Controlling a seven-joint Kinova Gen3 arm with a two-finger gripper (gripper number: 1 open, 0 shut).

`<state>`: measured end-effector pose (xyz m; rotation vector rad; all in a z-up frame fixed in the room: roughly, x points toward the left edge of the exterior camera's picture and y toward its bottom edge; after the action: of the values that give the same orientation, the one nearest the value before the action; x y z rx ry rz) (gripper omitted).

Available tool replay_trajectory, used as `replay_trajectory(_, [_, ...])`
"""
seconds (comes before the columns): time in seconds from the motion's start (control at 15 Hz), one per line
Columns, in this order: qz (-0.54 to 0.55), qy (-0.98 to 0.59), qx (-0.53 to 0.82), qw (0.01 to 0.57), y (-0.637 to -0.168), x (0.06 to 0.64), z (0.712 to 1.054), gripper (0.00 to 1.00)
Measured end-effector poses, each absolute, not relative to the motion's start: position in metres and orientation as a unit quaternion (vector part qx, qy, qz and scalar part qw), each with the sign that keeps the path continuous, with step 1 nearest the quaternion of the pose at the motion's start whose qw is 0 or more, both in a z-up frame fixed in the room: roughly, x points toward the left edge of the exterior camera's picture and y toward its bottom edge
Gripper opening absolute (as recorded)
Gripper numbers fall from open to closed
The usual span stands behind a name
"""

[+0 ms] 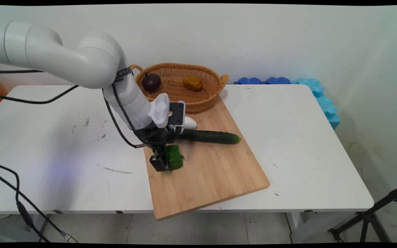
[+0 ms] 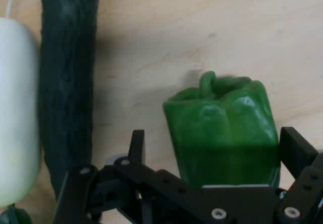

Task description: Pick up the potato from the vegetable basket

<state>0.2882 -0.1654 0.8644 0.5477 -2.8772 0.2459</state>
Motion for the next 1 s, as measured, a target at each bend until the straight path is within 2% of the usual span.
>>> replay_trajectory(0.2, [0.086,-0.971,0.193,0.109,-0.166,0.29,0.869,1.0])
replay_trajectory(0.47, [0.1,-0.964,0.209,0.132,-0.17,0.291,0.893,1.0])
replay_trajectory(1.0, [0.162,-0.939,0.25,0.169,-0.2,0.309,0.975,1.0])
